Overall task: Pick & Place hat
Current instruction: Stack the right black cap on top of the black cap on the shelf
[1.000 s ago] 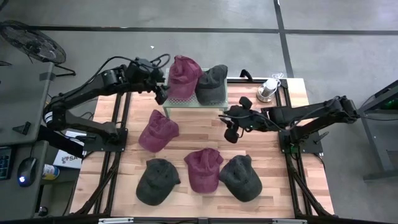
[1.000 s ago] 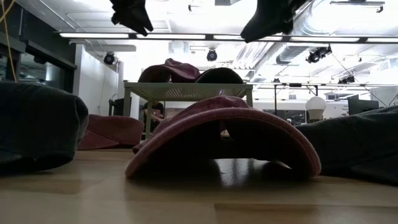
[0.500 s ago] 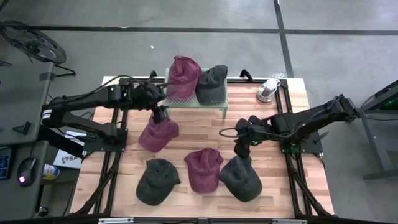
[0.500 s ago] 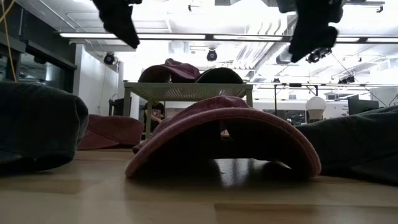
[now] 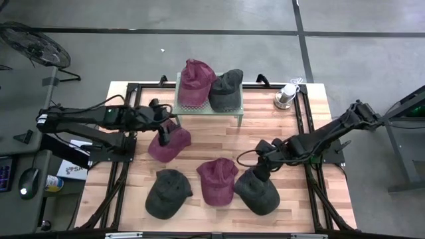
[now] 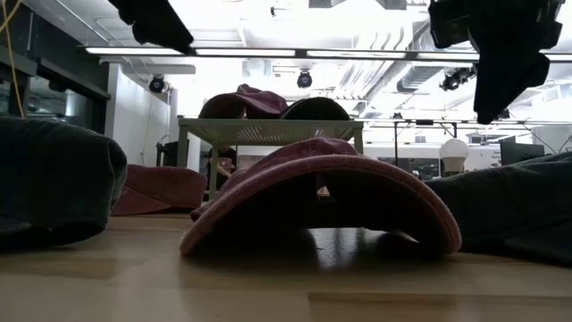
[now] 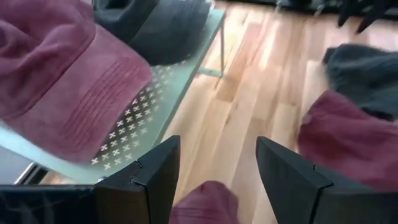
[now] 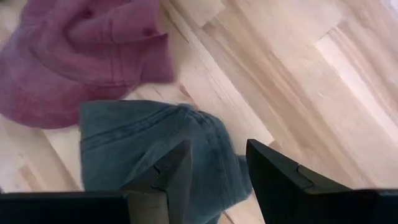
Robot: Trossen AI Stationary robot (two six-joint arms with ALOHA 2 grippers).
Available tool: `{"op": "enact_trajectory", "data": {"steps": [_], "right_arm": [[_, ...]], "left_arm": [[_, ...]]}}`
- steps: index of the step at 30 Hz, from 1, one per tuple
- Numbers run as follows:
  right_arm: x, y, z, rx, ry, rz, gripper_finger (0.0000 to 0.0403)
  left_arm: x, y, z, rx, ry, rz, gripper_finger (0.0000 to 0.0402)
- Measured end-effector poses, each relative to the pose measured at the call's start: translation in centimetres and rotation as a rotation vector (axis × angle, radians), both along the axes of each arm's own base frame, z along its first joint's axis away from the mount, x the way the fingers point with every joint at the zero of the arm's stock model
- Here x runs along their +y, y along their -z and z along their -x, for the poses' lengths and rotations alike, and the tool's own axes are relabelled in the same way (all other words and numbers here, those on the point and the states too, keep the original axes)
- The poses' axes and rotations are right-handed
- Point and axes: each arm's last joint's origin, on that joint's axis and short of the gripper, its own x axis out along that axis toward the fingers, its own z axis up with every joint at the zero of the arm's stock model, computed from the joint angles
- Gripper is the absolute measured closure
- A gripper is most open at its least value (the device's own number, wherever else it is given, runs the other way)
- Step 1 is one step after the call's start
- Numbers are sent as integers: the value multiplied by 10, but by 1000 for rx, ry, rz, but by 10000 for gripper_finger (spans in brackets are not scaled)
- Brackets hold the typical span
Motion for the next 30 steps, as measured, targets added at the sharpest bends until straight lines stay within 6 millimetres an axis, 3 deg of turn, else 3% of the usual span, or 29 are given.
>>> {"op": "enact_trajectory", "data": {"steps": [5, 15, 25, 30], "right_arm": [[9, 3, -1, -8, -20, -12, 258], [31, 29, -8, 97, -37, -56, 258], [37, 31, -13, 65, -109, -89, 256], [40, 29, -17, 35, -151, -119, 225]], "left_arm": [[-15, 7, 0, -34, 26, -29, 197], [-31, 25, -6, -124, 64, -39, 197], [-31, 31, -7, -130, 46, -3, 197], [-31, 33, -9, -121, 42, 2, 197]]}}
